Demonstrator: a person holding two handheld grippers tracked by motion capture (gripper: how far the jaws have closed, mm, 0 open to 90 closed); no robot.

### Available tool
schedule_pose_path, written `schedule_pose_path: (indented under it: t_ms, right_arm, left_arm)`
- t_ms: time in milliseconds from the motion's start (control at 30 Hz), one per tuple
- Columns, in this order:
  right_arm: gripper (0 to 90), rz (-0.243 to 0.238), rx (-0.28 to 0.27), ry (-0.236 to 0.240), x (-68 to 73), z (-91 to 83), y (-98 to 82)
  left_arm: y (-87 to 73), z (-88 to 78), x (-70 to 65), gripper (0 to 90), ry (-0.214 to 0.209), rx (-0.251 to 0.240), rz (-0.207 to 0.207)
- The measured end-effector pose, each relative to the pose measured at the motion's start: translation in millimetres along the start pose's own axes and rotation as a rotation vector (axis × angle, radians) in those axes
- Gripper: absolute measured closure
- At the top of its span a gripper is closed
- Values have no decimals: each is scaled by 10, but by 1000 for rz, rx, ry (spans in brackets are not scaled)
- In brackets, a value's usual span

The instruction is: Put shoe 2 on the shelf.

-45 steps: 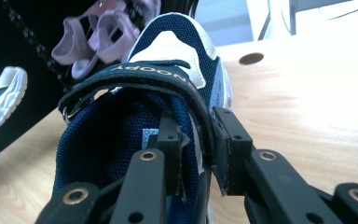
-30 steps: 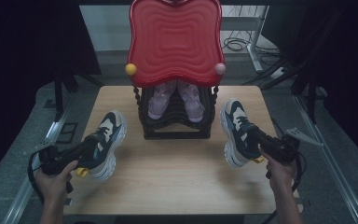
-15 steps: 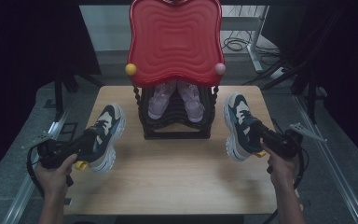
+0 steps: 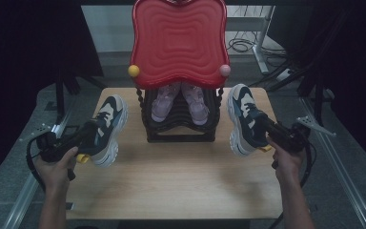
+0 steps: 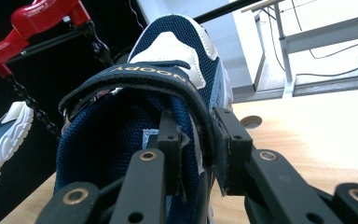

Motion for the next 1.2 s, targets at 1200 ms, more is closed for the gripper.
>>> schedule_pose_path:
  t_ms: [1200]
  right_arm:
    - [744, -40, -22, -6, 166, 156, 478]
  left_arm:
    - [460, 92, -47, 737, 7, -80, 0]
Point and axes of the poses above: each handheld gripper's, and its own axes: z roughly forward along the jaws, y roughly out of its top, x roughly to its left, the point moved 3 cm from there along z, roughly forward along the jaws, and after that the axes turned 9 degrees about -x, right-handed, at the moved point
